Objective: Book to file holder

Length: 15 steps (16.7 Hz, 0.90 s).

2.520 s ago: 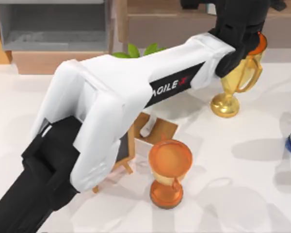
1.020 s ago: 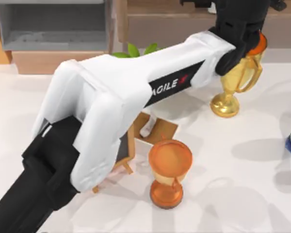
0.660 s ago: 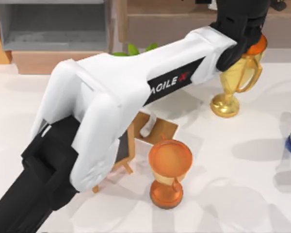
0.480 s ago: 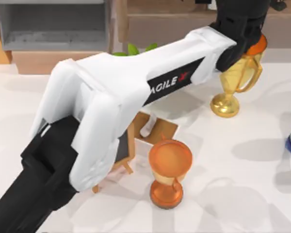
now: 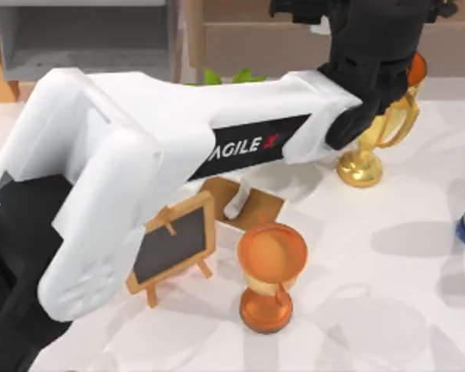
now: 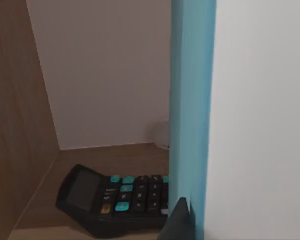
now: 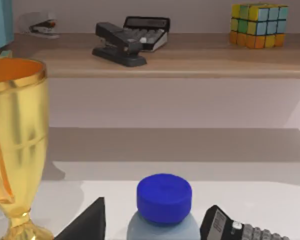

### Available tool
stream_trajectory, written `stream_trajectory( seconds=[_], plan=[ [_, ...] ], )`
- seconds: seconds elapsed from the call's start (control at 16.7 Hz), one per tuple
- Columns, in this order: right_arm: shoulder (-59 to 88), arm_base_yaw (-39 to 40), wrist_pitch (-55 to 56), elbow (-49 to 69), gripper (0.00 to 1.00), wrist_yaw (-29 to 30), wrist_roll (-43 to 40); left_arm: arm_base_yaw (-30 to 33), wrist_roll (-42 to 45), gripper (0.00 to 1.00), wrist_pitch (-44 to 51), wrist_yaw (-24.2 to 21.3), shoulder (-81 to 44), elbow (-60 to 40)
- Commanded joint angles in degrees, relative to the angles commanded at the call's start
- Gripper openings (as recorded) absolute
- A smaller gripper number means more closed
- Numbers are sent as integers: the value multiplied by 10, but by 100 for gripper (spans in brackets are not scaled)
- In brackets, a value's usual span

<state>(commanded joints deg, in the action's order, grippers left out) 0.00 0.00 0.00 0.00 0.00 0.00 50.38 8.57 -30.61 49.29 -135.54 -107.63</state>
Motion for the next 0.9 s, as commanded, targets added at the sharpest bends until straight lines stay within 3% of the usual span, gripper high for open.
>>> stream_trajectory(
  seconds=[0.24,0.48,0.66,0.9],
  plan=[
    [0,0,0,0,100,0,0,24,74,0,-97,15,144,239],
    [0,0,0,0,100,0,0,19,185,0,-176,-4,289,461],
    [0,0,0,0,100,0,0,-29,296,0,-201,-48,366,591],
    [0,0,0,0,100,0,0,-127,469,0,-192,-143,424,708]
  ],
)
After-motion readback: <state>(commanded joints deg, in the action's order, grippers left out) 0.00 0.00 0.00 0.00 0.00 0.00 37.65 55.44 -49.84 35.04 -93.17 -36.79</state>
